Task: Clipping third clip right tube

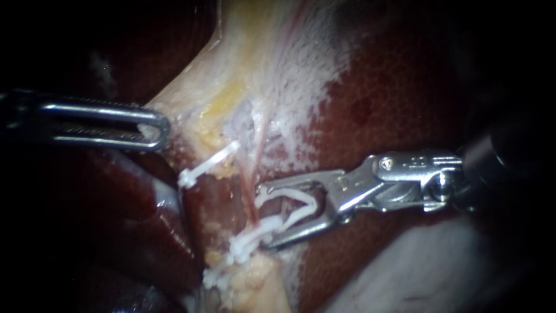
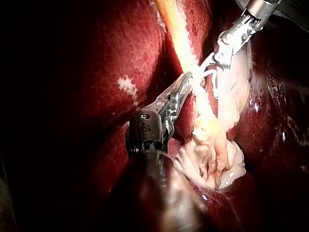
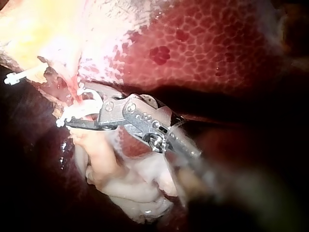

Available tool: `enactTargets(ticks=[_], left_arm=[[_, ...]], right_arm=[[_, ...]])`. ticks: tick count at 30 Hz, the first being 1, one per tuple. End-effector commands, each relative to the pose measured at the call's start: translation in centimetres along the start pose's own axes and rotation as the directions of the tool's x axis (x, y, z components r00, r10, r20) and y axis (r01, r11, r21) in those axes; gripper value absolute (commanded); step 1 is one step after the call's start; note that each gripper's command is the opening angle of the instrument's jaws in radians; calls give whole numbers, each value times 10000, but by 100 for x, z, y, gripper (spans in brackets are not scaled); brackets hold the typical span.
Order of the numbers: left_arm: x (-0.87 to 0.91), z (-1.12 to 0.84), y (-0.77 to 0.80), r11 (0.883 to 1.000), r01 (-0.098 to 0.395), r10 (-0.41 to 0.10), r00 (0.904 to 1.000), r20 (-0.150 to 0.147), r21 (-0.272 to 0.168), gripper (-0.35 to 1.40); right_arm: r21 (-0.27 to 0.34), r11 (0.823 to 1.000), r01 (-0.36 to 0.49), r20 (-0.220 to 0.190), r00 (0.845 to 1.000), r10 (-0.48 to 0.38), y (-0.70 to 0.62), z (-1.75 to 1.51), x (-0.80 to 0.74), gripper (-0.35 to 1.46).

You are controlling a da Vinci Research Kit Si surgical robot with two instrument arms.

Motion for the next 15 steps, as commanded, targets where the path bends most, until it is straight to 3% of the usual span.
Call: enactTargets(ticks=[1,15], left_arm=[[0,0,0,10000,0,0,10000,2,-8,-35],[1,0,-1,10000,-5,6,10000,4,-16,-35]], right_arm=[[5,10000,-1,-1,10000,1,0,0,0,56],[40,10000,4,2,10000,-4,3,-7,-2,57]])
